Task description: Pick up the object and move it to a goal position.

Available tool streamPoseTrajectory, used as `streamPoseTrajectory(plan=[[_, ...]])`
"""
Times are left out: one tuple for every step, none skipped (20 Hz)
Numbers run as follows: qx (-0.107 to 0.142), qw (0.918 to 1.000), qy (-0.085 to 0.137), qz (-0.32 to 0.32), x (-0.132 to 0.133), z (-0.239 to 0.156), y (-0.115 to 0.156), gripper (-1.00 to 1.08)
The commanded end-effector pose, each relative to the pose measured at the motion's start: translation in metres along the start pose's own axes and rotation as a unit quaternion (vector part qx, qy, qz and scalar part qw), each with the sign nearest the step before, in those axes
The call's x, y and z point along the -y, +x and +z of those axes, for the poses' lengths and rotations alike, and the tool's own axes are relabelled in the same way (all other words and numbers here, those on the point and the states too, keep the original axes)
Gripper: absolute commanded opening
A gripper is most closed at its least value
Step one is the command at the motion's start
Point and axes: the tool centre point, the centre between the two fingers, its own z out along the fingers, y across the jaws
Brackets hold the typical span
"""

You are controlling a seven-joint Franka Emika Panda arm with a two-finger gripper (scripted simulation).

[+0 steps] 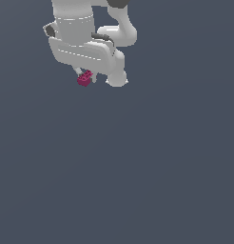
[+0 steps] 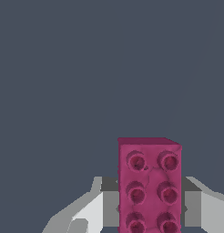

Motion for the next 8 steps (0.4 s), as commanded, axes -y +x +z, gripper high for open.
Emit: streamPoseTrajectory(plan=[[0.000,1.0000,0.000,0.000,-0.004,-0.011,0.003,-1.00],[0.000,1.0000,0.000,0.000,-0.005,-0.013,0.004,-1.00],[0.000,1.0000,0.000,0.000,-0.006,-0.016,0.005,-1.00],[0.000,1.0000,0.000,0.000,-0.007,-0.018,0.005,-1.00],[0.000,1.0000,0.000,0.000,-0.007,-0.019,0.006,-1.00],[0.000,1.0000,0.000,0.000,-0.007,-0.020,0.006,-1.00],[0.000,1.0000,0.000,0.000,-0.008,-0.021,0.007,-1.00],[0.000,1.0000,0.000,0.000,-0.008,-0.021,0.007,-1.00]])
